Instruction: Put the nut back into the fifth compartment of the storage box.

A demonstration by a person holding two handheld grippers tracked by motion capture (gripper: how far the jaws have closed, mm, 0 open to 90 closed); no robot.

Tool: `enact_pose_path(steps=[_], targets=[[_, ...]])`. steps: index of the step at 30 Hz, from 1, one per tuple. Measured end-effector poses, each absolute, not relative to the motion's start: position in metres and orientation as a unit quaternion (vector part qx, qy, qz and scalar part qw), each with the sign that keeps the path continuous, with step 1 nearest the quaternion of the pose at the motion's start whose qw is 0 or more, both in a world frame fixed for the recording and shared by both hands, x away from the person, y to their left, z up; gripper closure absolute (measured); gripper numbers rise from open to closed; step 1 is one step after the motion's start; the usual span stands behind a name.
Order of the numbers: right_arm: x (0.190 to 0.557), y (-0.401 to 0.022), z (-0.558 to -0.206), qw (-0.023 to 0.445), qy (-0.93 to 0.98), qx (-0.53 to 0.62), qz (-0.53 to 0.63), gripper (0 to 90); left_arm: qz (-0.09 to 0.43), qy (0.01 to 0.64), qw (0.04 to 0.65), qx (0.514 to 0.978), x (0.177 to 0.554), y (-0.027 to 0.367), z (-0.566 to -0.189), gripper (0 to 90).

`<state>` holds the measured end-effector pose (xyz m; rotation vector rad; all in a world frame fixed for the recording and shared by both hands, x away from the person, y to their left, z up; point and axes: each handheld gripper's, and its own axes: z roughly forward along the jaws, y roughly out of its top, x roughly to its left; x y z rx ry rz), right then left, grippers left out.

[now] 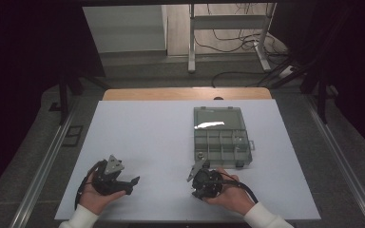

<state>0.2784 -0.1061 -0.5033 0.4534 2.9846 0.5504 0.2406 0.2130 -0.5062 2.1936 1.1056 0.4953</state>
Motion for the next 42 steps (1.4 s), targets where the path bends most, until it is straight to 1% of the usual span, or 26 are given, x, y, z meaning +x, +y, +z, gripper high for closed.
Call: enact_pose_path(steps=[5, 22, 25, 31, 42], targets=[[0.281, -0.108, -0.501, 0.042, 0.97, 0.15, 0.184, 70.0, 0.187, 0.42, 0.313, 0.831, 0.241, 0.213, -0.506, 11.5], [0.287, -0.118, -0.474, 0.069, 0.955, 0.173, 0.229, 70.1, 0.187, 0.421, 0.315, 0.83, 0.241, 0.212, -0.507, 11.5], [0.292, -0.122, -0.47, 0.073, 0.951, 0.183, 0.24, 70.1, 0.187, 0.42, 0.314, 0.831, 0.241, 0.213, -0.507, 11.5], [0.303, -0.131, -0.465, 0.065, 0.942, 0.208, 0.255, 70.1, 0.188, 0.42, 0.311, 0.832, 0.241, 0.213, -0.507, 11.5], [0.323, -0.139, -0.463, 0.074, 0.933, 0.237, 0.26, 70.1, 0.187, 0.42, 0.311, 0.832, 0.241, 0.212, -0.506, 11.5]])
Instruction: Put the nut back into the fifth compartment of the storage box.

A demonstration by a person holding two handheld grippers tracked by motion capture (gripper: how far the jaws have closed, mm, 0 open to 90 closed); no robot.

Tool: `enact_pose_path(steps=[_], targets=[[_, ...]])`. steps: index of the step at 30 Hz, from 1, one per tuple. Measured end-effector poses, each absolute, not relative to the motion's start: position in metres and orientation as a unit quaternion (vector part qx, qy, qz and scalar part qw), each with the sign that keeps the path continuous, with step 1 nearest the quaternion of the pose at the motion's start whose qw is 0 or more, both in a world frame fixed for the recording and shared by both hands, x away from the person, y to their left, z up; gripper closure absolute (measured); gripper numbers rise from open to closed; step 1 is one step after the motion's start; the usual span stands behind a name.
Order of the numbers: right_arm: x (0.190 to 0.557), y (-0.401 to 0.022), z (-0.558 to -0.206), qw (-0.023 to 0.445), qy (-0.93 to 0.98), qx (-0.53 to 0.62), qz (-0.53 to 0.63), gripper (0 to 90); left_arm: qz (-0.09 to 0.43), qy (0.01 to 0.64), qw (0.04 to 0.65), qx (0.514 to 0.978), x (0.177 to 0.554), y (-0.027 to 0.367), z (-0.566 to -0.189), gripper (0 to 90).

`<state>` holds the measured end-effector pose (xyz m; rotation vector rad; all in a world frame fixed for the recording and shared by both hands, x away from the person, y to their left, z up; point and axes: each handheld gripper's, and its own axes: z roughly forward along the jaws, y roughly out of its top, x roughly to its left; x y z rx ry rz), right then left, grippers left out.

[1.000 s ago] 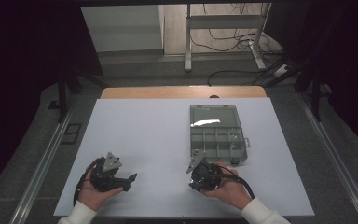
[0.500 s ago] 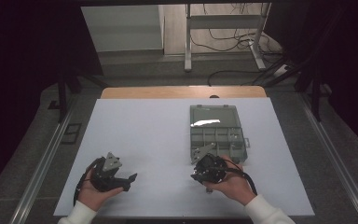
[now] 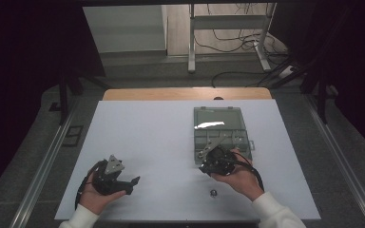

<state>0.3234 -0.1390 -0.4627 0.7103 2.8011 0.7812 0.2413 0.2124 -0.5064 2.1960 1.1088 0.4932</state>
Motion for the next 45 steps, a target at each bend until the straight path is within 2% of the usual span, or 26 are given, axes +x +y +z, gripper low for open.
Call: enact_pose_path(steps=[22, 45], targets=[[0.366, -0.138, -0.463, 0.094, 0.917, 0.284, 0.264, 70.2, 0.186, 0.42, 0.311, 0.832, 0.242, 0.212, -0.507, 11.5], [0.387, -0.124, -0.48, 0.097, 0.917, 0.295, 0.25, 70.0, 0.186, 0.42, 0.312, 0.831, 0.242, 0.212, -0.507, 11.5]])
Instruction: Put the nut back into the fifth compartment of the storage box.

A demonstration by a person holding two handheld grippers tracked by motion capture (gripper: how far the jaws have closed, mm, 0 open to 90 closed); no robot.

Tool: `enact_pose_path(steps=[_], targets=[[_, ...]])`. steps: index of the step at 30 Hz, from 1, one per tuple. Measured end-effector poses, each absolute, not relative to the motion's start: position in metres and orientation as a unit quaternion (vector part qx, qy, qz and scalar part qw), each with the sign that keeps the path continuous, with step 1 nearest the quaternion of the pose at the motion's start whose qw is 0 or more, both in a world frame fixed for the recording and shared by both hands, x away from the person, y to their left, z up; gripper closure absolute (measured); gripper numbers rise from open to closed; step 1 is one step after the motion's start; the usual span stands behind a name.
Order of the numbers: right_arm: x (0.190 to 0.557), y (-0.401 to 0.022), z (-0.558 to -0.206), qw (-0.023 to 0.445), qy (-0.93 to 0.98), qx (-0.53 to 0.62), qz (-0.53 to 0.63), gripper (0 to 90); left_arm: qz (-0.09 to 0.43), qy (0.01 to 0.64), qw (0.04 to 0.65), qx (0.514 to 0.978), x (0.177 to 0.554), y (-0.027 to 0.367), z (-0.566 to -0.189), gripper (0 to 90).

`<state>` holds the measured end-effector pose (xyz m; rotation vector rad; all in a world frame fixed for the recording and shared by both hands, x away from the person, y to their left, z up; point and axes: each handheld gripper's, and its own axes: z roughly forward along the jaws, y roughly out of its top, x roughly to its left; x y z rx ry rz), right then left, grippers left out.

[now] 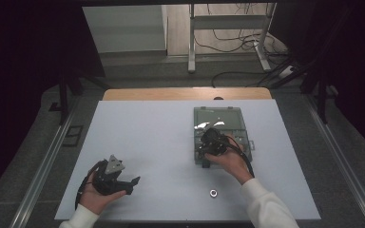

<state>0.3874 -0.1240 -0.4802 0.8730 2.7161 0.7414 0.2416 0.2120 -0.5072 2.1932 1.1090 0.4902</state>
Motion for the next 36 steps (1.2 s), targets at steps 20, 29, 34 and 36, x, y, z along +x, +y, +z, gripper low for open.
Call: enact_pose_path(steps=[20, 29, 34, 36], targets=[[0.374, -0.128, -0.466, 0.083, 0.911, 0.29, 0.281, 18.2, 0.186, 0.42, 0.314, 0.831, 0.242, 0.213, -0.507, 11.5], [0.36, -0.131, -0.462, 0.082, 0.919, 0.26, 0.285, 12.3, 0.186, 0.42, 0.314, 0.831, 0.242, 0.213, -0.507, 11.5], [0.353, -0.14, -0.459, 0.09, 0.914, 0.268, 0.29, 11.0, 0.186, 0.421, 0.314, 0.831, 0.242, 0.213, -0.507, 11.5], [0.349, -0.142, -0.459, 0.093, 0.912, 0.27, 0.294, 10.9, 0.186, 0.421, 0.314, 0.831, 0.242, 0.213, -0.507, 11.6]])
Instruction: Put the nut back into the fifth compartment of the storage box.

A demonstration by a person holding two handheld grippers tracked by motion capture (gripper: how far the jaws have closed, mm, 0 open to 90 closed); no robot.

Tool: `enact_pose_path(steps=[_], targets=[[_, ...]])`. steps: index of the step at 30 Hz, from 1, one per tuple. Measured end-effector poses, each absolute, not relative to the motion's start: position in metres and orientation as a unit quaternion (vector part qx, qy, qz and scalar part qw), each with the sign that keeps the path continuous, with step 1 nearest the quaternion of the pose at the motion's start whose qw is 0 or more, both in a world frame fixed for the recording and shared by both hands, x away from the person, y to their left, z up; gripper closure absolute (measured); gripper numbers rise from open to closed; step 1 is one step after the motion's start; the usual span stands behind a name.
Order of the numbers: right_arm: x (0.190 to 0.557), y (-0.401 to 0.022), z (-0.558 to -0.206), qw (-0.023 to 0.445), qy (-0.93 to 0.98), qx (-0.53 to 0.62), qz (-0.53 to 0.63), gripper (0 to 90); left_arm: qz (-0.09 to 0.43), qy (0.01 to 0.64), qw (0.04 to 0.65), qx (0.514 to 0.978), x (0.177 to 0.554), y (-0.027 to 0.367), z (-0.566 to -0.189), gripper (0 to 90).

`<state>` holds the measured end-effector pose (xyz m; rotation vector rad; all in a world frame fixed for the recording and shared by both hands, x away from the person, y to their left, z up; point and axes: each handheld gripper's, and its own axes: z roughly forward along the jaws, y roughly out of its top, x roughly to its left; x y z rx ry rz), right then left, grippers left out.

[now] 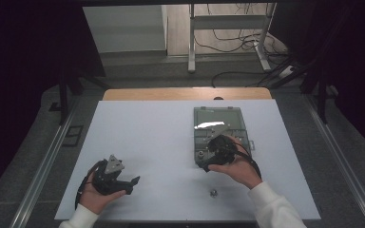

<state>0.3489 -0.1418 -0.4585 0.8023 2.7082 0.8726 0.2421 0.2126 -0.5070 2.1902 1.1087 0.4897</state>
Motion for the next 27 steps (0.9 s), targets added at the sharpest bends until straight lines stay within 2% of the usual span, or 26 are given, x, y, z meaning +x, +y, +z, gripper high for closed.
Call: enact_pose_path(steps=[15, 27], targets=[[0.312, -0.157, -0.453, 0.095, 0.917, 0.253, 0.295, 10.8, 0.186, 0.418, 0.313, 0.833, 0.242, 0.212, -0.506, 11.5], [0.286, -0.171, -0.472, 0.076, 0.932, 0.236, 0.264, 12.2, 0.185, 0.418, 0.312, 0.833, 0.242, 0.212, -0.507, 11.5]])
